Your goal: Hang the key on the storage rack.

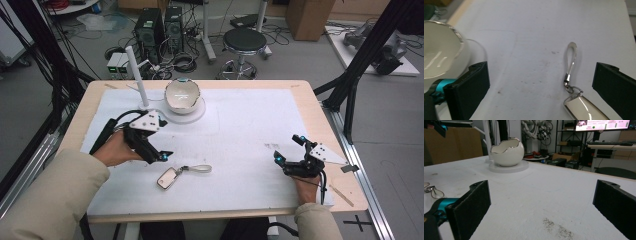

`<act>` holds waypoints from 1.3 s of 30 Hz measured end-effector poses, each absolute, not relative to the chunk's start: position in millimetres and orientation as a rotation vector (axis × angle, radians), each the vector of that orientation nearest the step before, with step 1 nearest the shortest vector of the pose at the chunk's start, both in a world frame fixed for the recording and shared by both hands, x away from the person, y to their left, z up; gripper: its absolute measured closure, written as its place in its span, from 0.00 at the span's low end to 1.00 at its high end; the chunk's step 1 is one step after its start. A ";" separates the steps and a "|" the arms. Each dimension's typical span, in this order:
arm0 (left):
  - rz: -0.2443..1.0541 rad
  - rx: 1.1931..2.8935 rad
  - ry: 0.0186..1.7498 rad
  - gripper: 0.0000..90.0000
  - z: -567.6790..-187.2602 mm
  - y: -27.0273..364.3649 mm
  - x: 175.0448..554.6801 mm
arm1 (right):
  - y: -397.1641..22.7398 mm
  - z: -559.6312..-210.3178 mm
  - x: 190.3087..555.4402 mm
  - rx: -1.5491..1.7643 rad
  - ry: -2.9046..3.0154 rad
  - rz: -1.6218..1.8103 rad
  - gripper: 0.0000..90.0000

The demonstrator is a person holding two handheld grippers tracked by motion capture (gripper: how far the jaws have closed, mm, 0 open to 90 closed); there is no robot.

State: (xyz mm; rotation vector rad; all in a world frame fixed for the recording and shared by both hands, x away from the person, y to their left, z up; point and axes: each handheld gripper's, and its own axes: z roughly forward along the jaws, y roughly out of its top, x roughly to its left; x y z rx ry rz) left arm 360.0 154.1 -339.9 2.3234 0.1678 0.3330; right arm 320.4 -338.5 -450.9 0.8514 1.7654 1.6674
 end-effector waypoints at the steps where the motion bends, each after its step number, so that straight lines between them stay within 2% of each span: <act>1: 0.340 2.339 0.151 0.02 -341.9 147.7 360.3 | -338.5 -450.9 320.0 0.859 1.768 1.669 0.01; 12: 0.271 2.535 0.007 0.02 -366.5 98.5 364.7 | -338.7 -450.9 320.1 0.863 1.767 1.671 0.01; 28: 0.154 2.685 -0.025 0.03 -393.7 78.1 367.4 | -338.7 -451.0 320.3 0.865 1.764 1.678 0.01; 29: 0.145 2.697 -0.034 0.04 -394.8 77.6 367.8 | -338.8 -451.0 320.6 0.861 1.761 1.676 0.01; 31: 0.125 2.716 -0.036 0.11 -396.5 76.9 367.8 | -338.7 -451.0 320.1 0.864 1.765 1.673 0.01; 39: 0.100 2.758 -0.001 0.17 -401.1 75.3 368.3 | -338.9 -451.0 320.7 0.860 1.761 1.676 0.01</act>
